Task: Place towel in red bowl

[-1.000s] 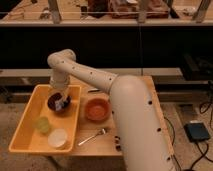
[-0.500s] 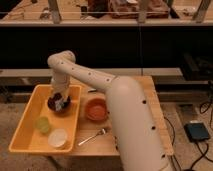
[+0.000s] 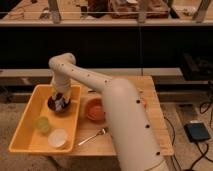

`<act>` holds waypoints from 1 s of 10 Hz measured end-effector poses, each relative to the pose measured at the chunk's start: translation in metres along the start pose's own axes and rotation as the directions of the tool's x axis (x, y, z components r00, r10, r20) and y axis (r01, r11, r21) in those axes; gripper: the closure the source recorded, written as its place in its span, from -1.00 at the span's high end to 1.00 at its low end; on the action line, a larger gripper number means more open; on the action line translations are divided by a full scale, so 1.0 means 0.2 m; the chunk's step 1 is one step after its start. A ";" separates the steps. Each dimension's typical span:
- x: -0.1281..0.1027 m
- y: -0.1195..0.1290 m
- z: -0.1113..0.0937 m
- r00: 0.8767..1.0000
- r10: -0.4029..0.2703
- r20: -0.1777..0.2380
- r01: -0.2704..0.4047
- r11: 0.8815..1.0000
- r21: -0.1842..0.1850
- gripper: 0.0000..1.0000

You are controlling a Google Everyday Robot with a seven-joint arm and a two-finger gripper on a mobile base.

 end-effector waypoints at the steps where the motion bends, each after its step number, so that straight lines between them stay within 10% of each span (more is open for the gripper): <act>1: 0.01 0.01 0.01 1.000 0.000 0.005 0.000 1.000 -0.005 0.10; 10: 0.06 -0.02 0.12 0.999 -0.020 0.032 0.022 0.999 -0.050 0.10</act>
